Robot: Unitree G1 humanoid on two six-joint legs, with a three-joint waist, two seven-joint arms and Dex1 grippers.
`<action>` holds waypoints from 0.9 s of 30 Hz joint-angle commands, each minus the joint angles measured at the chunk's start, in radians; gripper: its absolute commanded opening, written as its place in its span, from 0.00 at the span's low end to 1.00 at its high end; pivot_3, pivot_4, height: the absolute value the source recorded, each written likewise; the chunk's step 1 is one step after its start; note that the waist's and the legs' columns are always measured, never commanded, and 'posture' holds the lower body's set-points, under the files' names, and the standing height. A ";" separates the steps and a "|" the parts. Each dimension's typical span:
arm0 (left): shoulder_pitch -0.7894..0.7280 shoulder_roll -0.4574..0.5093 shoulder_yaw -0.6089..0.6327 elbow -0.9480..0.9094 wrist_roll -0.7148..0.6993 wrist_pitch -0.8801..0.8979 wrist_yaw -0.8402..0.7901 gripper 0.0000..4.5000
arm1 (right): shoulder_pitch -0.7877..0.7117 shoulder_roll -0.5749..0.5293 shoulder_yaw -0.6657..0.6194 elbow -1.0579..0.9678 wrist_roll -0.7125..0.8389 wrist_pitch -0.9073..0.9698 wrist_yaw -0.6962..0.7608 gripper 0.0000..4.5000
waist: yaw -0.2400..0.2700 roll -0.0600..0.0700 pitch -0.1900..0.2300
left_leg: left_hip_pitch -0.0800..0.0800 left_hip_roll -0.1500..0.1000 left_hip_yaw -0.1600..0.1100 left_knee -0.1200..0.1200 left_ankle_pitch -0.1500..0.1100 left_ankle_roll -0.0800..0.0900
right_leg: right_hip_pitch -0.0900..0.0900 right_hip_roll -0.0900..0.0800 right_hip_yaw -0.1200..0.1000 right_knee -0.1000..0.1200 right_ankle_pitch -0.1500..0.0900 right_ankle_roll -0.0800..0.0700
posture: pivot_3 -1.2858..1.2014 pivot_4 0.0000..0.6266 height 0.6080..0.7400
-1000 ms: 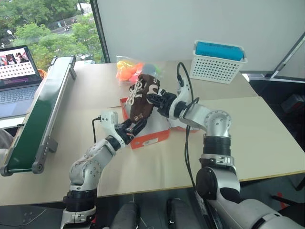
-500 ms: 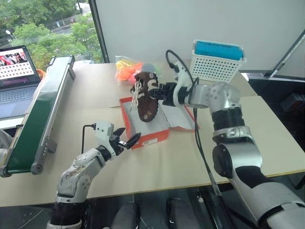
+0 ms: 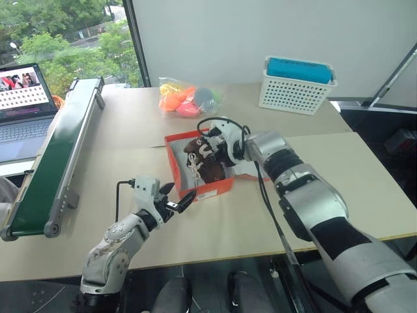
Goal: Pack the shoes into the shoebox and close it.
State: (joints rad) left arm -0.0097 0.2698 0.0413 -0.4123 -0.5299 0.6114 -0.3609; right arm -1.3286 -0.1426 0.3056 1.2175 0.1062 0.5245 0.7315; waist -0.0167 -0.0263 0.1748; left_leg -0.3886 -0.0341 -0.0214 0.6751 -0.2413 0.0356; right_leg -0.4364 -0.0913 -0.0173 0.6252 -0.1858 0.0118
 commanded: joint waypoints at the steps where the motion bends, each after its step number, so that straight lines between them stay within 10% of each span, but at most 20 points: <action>1: 0.018 -0.009 -0.011 -0.069 0.005 -0.018 0.012 0.99 | -0.006 0.006 -0.015 0.056 -0.071 -0.057 -0.022 0.15 | 0.000 0.000 0.000 | 0.000 0.000 0.000 0.000 0.000 0.000 | 0.000 0.000 0.000 0.000 0.000 0.000 | 0.52 0.24 1.00; 3: 0.027 -0.010 -0.015 -0.080 0.006 -0.016 0.017 0.99 | 0.003 0.010 -0.035 0.073 -0.082 -0.072 -0.054 0.15 | -0.001 0.000 0.000 | 0.001 0.000 0.000 0.000 0.000 0.000 | 0.000 0.001 0.000 0.000 0.000 0.000 | 0.52 0.24 1.00; 13: 0.038 0.007 -0.018 -0.107 -0.011 0.007 0.019 1.00 | -0.002 0.024 -0.167 0.093 -0.079 -0.056 -0.127 0.91 | 0.003 0.000 0.000 | -0.002 0.000 0.000 0.000 -0.001 -0.001 | -0.002 -0.001 0.001 0.000 0.000 0.000 | 0.52 0.24 1.00; 27: -0.022 0.025 -0.016 -0.067 -0.018 0.018 -0.009 1.00 | -0.101 0.004 -0.245 -0.009 -0.090 -0.042 -0.124 0.91 | -0.001 0.000 0.000 | -0.003 0.000 0.001 0.000 -0.001 -0.001 | -0.004 0.001 0.001 0.000 0.000 0.000 | 0.52 0.24 1.00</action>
State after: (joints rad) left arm -0.0113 0.2836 0.0192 -0.4660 -0.5430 0.6391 -0.3568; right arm -1.3798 -0.1176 0.0771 1.2697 0.0169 0.4892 0.6072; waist -0.0176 -0.0259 0.1750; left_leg -0.3921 -0.0342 -0.0205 0.6748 -0.2421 0.0350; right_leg -0.4402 -0.0907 -0.0159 0.6249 -0.1857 0.0113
